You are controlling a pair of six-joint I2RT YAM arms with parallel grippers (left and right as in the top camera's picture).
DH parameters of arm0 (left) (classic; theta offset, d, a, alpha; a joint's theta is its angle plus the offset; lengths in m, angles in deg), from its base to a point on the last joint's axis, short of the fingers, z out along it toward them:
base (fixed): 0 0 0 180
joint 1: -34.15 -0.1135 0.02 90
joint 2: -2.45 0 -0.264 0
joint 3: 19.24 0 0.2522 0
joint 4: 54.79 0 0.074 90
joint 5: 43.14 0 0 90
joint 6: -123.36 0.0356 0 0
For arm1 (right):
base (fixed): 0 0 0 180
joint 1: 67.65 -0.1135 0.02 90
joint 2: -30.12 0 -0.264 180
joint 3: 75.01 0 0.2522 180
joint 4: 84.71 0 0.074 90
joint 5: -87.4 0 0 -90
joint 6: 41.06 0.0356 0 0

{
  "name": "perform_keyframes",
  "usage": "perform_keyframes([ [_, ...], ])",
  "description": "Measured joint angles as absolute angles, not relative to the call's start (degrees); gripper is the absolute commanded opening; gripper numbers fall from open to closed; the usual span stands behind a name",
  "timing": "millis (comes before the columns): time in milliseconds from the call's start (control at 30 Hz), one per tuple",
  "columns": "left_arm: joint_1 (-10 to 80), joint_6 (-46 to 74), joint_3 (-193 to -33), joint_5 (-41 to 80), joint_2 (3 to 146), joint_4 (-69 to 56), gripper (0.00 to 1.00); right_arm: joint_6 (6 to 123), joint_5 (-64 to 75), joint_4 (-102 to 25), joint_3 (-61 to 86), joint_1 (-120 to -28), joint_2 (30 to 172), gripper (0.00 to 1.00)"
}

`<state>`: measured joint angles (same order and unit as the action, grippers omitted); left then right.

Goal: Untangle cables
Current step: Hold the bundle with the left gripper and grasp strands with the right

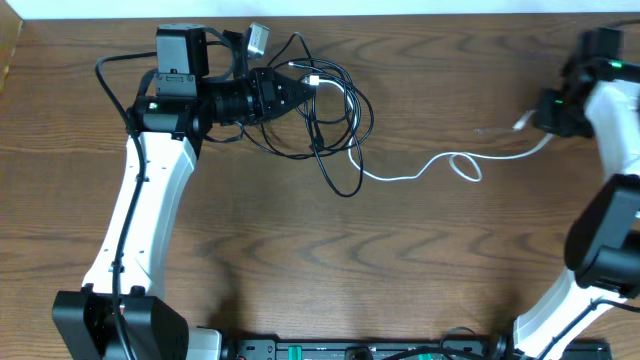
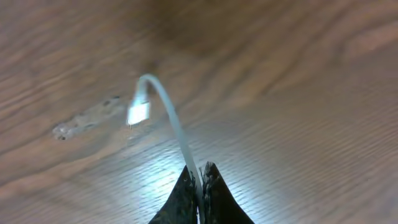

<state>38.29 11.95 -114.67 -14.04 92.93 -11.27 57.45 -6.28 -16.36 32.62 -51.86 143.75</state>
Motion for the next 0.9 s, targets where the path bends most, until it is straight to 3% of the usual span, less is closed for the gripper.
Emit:
perform_keyframes([
  [67, 38.27, 11.95, -114.67, -13.59, 92.93, -11.27, 0.07, 56.01, -2.45, -16.34, 32.62, -48.39, 143.75, 0.02],
  [100, 38.27, 11.95, -114.67, -13.37, 92.93, -11.27, 0.07, 54.46, 0.61, -16.31, 32.62, -47.01, 143.75, 0.08],
  [133, 38.29, 11.95, -114.67, -13.15, 92.93, -11.27, 0.07, 52.58, 3.88, -16.18, 32.62, -45.74, 143.75, 0.45],
  [167, 38.27, 11.95, -114.67, -13.08, 92.93, -11.27, 0.07, 50.92, 7.25, -15.96, 32.62, -44.76, 143.75, 0.67],
  [200, 38.27, 11.95, -114.67, -12.97, 92.93, -11.27, 0.08, 49.56, 9.63, -15.72, 32.62, -44.23, 143.75, 0.82],
  [233, 38.27, 11.95, -114.67, -12.93, 92.93, -11.25, 0.07, 47.2, 13.81, -15.18, 32.62, -43.73, 143.75, 0.9],
  [567, 40.06, 7.41, -114.67, -10.15, 92.93, -11.47, 0.07, 29.81, 45.7, -12.4, 32.62, -48.32, 142.76, 0.93],
  [900, 39.93, -30.84, -114.54, -4.41, 92.93, -23.4, 0.07, 24.91, 51.1, -14.87, 32.62, -66.81, 141.6, 0.92],
])
